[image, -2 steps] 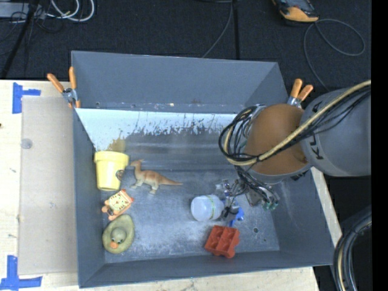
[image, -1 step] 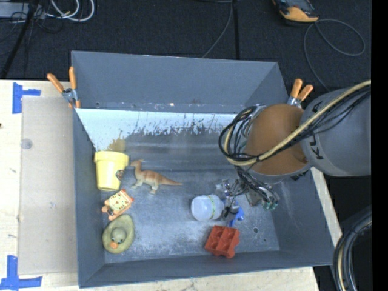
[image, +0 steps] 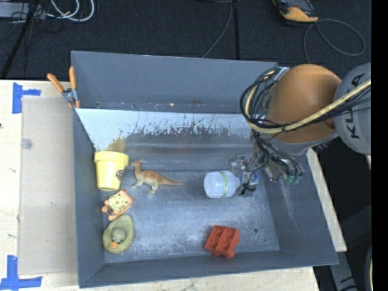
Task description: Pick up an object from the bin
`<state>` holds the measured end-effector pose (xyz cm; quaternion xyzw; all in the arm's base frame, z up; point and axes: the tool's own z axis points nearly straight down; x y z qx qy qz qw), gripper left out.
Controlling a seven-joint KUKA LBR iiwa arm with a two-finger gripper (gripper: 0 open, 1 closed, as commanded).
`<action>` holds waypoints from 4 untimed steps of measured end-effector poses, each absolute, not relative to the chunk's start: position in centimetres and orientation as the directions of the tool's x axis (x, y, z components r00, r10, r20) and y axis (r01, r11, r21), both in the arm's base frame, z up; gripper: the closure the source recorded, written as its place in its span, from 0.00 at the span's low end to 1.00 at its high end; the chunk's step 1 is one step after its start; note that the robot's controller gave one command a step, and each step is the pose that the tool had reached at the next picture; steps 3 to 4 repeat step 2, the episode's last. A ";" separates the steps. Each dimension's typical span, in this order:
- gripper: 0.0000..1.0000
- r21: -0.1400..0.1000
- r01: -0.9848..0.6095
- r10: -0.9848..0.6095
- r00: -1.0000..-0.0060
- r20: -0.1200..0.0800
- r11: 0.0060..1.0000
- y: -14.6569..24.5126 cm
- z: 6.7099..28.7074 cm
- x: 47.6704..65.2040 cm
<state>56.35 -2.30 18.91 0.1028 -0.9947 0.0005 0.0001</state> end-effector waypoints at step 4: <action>1.00 0.002 -0.195 -0.195 -0.981 0.010 0.981 -2.4 22.3 56.1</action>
Offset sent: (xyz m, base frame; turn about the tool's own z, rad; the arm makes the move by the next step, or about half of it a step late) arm -0.0019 -0.0039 0.1181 0.0352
